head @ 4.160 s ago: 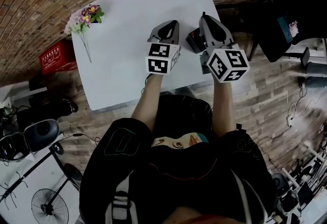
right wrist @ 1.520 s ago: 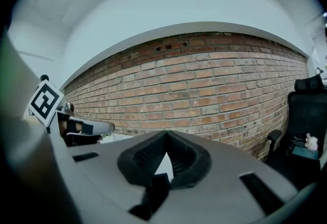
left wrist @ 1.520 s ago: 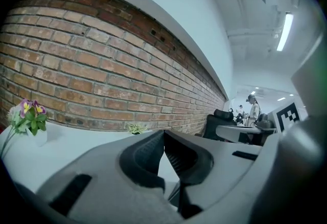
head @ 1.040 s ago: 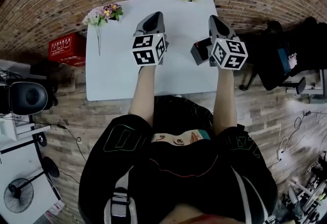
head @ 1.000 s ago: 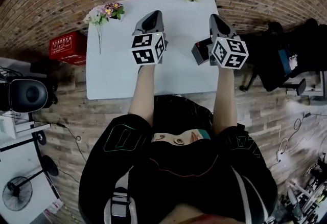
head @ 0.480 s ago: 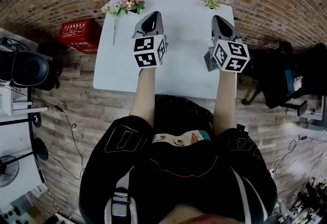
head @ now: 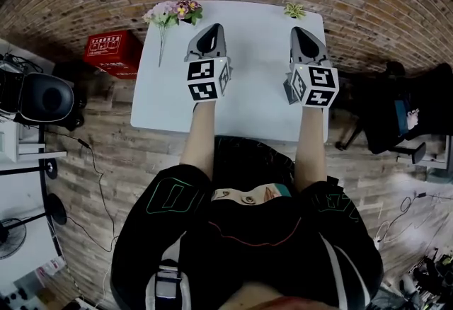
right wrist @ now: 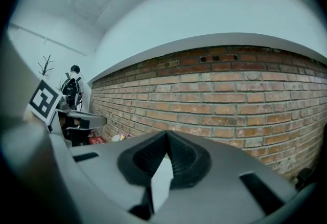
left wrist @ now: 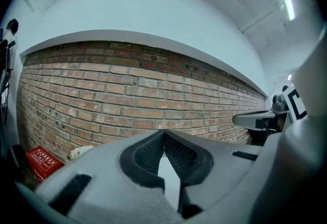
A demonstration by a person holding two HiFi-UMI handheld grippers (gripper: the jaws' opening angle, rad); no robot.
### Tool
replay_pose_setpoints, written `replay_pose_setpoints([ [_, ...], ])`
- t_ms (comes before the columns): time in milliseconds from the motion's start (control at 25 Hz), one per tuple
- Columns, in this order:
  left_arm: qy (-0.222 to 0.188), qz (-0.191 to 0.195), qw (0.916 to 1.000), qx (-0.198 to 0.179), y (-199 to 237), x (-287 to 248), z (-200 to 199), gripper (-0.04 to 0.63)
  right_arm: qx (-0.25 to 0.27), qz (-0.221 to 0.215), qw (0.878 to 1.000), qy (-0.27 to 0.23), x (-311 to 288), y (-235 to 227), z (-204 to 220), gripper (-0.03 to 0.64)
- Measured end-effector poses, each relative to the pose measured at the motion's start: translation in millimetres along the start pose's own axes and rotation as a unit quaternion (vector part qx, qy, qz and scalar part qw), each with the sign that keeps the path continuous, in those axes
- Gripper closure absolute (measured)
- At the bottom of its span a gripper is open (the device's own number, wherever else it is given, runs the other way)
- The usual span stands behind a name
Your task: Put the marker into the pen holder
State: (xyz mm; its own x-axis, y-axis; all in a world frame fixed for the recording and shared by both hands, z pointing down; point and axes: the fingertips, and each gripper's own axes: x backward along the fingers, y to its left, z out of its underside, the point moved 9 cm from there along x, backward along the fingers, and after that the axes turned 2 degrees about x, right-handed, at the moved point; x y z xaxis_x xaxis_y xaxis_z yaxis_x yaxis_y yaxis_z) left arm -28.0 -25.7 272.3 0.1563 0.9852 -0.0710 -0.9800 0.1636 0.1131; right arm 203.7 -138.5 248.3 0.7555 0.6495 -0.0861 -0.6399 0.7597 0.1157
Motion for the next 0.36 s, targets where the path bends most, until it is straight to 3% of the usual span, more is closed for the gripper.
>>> replay_pose_setpoints([
  [360,0.004,0.019,0.9998,-0.005,-12.5,-5.5,7.0,0.594,0.029,0.002,1.0,-0.008,7.5,-1.3,0.7,0.612],
])
